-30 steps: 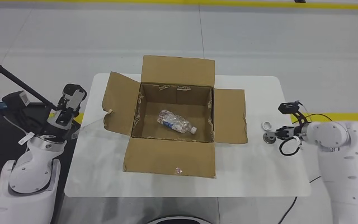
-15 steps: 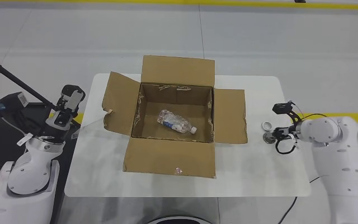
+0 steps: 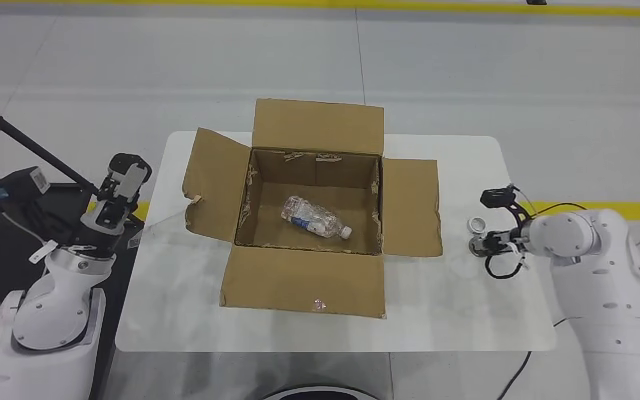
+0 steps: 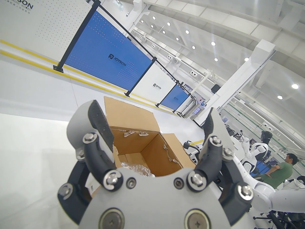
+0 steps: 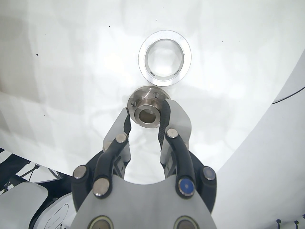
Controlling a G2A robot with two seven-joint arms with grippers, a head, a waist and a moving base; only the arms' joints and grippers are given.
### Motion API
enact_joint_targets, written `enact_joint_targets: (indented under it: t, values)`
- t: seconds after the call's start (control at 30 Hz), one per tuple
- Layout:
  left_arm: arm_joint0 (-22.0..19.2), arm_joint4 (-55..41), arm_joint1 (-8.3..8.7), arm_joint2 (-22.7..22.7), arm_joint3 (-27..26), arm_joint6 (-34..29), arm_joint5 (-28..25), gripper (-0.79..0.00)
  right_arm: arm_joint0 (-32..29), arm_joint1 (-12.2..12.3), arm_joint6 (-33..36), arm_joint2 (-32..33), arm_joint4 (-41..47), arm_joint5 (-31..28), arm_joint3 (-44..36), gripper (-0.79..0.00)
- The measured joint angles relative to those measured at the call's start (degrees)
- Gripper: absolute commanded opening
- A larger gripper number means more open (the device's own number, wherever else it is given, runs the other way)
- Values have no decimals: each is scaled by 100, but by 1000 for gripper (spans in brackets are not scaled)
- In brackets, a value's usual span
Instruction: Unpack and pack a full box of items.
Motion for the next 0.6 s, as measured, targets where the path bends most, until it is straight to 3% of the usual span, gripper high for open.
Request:
enact_joint_targets:
  t: [0.3,0.4,0.47,0.6]
  values:
    - [11,5,2,-5,-2,10,-9,0,24,13,-70,-183,-112,162,1,-517]
    - [16,4,2,-6,-3,24,-2,0,42,17,-71,-237,-126,192,4,-616]
    - [18,5,2,-7,-3,27,-1,0,54,20,-78,-261,-129,208,6,-730]
    - [17,1,3,-18,9,35,0,0,82,39,-124,-246,-126,251,-61,-785]
